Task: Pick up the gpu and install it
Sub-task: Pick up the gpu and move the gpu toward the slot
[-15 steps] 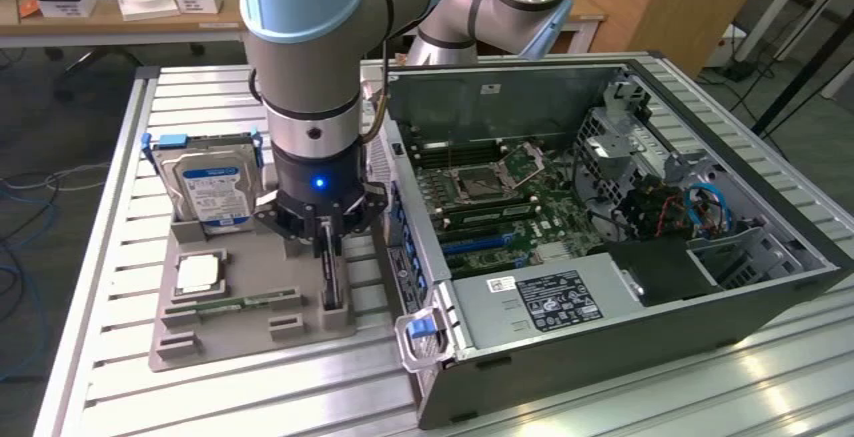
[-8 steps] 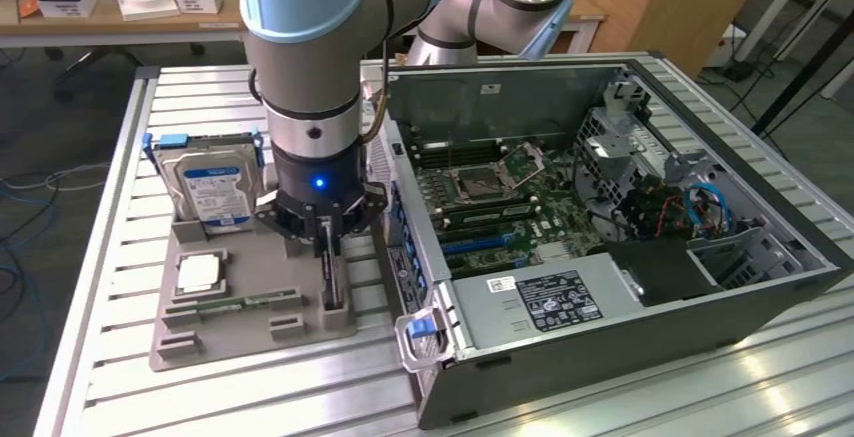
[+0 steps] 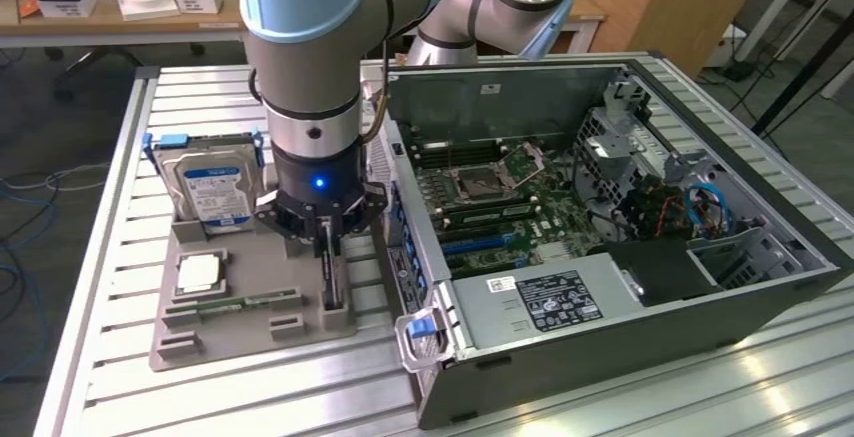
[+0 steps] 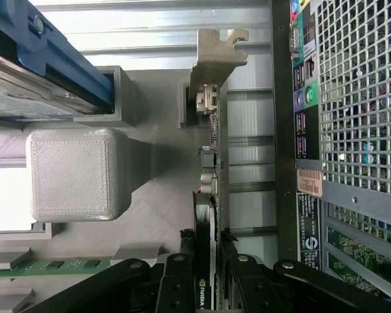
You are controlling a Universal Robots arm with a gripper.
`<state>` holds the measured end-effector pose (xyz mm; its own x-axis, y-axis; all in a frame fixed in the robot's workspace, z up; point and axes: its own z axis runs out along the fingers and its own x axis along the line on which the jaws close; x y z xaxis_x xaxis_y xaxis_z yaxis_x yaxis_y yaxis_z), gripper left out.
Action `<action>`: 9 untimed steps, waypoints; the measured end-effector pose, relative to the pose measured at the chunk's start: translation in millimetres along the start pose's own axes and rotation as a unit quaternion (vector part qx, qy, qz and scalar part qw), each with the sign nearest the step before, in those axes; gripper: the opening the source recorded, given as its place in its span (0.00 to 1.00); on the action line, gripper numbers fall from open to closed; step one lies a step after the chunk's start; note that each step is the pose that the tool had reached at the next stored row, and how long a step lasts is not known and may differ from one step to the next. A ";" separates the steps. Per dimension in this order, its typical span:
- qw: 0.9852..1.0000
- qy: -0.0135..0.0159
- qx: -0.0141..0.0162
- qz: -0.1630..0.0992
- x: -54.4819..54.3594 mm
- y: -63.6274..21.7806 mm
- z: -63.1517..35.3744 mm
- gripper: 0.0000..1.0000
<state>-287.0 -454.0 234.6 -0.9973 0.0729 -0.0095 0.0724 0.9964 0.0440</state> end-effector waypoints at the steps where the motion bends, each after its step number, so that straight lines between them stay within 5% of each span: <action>1: 1.000 0.000 0.000 0.000 0.0 0.0 0.0 0.26; 9: 1.000 0.000 0.000 0.000 -0.1 0.2 -2.0 0.26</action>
<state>-286.9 -454.0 236.6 -0.9973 0.0729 -0.0097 0.0724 0.9964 0.0442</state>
